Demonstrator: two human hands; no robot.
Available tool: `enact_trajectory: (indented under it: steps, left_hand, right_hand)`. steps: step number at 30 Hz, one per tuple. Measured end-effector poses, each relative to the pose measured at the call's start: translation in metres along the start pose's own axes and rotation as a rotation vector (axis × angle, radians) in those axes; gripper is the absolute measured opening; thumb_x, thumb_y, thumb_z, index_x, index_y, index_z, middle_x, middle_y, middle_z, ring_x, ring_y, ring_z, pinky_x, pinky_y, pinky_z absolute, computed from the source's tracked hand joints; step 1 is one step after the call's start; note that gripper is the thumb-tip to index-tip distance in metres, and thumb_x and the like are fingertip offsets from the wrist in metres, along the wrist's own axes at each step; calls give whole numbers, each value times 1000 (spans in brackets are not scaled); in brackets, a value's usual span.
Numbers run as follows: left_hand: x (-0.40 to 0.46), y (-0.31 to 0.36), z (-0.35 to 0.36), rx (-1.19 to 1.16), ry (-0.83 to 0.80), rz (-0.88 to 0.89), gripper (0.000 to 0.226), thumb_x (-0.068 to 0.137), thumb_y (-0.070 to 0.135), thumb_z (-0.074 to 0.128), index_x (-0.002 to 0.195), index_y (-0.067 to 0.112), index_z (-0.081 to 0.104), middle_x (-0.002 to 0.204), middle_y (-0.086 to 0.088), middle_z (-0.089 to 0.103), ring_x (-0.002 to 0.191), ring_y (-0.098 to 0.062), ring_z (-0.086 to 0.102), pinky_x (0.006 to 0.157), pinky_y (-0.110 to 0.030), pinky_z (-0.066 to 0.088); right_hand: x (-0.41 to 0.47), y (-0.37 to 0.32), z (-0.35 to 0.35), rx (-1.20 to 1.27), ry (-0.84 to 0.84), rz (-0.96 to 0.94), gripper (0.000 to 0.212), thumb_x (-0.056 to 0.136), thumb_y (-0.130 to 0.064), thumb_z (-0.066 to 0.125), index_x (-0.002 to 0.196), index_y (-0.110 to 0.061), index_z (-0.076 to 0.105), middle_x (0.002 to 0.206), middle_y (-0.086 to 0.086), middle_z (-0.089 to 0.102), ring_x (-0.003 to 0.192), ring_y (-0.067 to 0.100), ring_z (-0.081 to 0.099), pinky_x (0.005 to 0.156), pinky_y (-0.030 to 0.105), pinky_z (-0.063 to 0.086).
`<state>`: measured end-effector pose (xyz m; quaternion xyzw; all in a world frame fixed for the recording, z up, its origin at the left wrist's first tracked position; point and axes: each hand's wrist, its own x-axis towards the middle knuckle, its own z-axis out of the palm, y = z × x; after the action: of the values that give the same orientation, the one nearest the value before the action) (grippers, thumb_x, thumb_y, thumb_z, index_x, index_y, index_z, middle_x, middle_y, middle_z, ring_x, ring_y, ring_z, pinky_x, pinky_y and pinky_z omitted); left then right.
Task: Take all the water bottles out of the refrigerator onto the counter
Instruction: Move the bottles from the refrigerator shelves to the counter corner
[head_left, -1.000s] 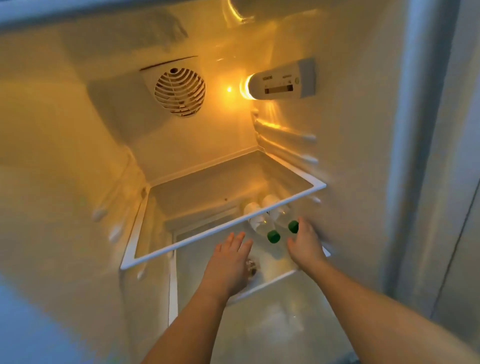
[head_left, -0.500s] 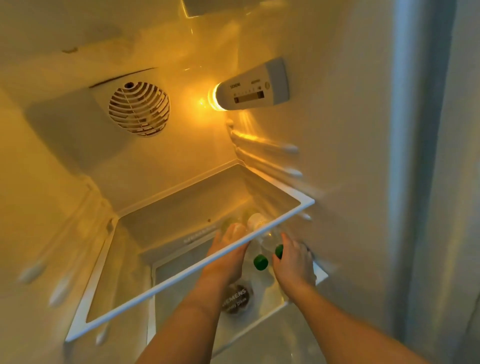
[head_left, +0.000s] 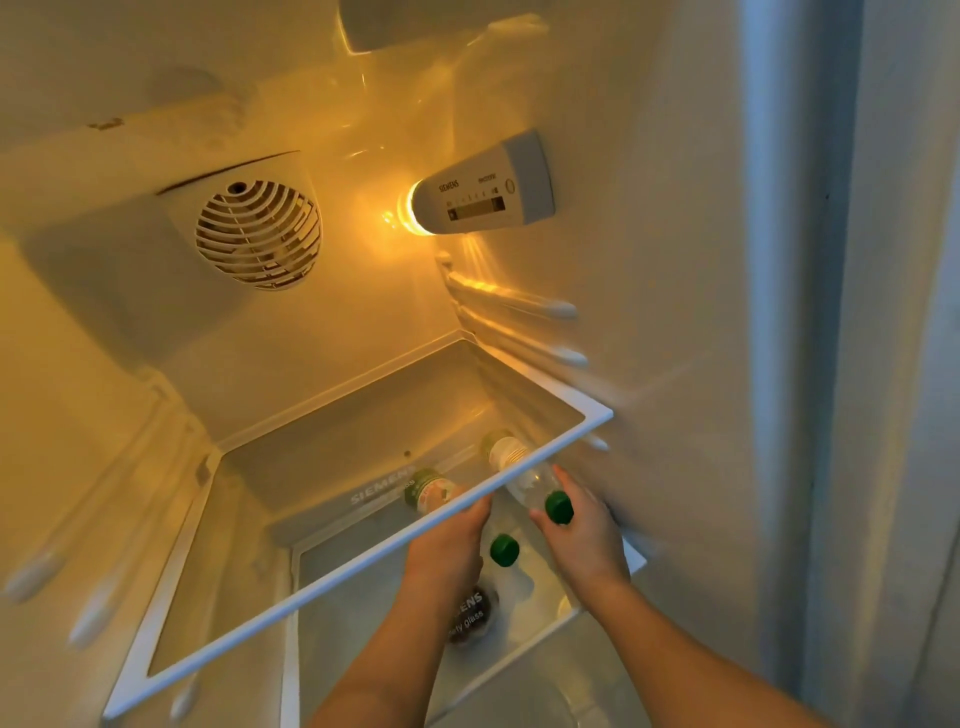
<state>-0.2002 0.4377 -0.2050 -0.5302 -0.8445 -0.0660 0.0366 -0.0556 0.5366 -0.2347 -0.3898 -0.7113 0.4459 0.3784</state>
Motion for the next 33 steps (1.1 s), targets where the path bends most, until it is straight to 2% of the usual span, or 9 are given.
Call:
enact_trajectory:
  steps: [4,8,11,14,19,24,28,31,33]
  left_hand:
    - [-35,15,-11,157,53,-48,58,82,18,66,132,30,39,134,2,43,122,-24,42,83,-30,50]
    - [-78,14,-14,129,48,-91,65,79,29,69,134,33,36,145,3,32,135,-26,27,87,-32,52]
    - [-108,11,-17,20,145,-148,71,76,26,72,137,35,37,145,6,30,132,-21,28,92,-29,48]
    - [-136,15,-17,-123,279,-224,76,69,33,80,136,34,43,134,6,36,123,-19,37,86,-28,48]
    - [-161,22,-19,-314,516,-267,69,66,45,84,125,32,52,113,8,39,102,-14,48,75,-14,42]
    - [-171,39,-41,-747,711,-384,55,71,23,86,114,28,54,113,18,50,105,16,46,79,5,32]
    - [-170,46,-63,-1089,824,-540,40,71,3,78,104,21,62,96,5,62,85,-2,58,65,-5,43]
    - [-174,43,-78,-1245,922,-600,36,64,13,75,98,12,65,89,-5,65,86,-22,63,67,-24,50]
    - [-181,44,-85,-1260,970,-604,36,60,21,71,94,10,66,86,-3,67,83,-18,64,70,-30,50]
  right_hand:
    - [0,0,-5,232,4,22,63,84,-19,74,141,-19,48,134,-4,55,123,8,49,103,24,40]
    - [-13,-9,-8,436,64,99,53,81,-19,77,131,-19,57,128,0,61,122,15,55,104,34,45]
    - [-28,-18,2,452,195,113,44,81,-36,76,122,-28,63,119,-6,52,120,17,49,106,40,42]
    - [-48,-35,3,539,243,119,42,88,-39,65,127,-23,61,122,-4,39,116,12,44,102,29,36]
    - [-69,-74,-1,808,356,95,29,95,-34,57,120,-18,54,111,-9,62,97,-13,56,83,12,41]
    - [-77,-108,-16,827,473,83,5,90,-30,66,91,-27,61,84,-18,64,79,-10,58,76,14,44]
    - [-92,-117,-21,729,414,4,16,87,-23,68,74,-22,59,64,-16,57,64,0,50,69,24,43]
    - [-106,-120,-27,660,327,-56,20,85,-19,68,70,-24,56,60,-20,53,61,0,46,68,26,40]
    - [-114,-122,-32,594,268,-98,17,83,-23,67,71,-26,56,59,-21,53,61,-1,47,67,25,39]
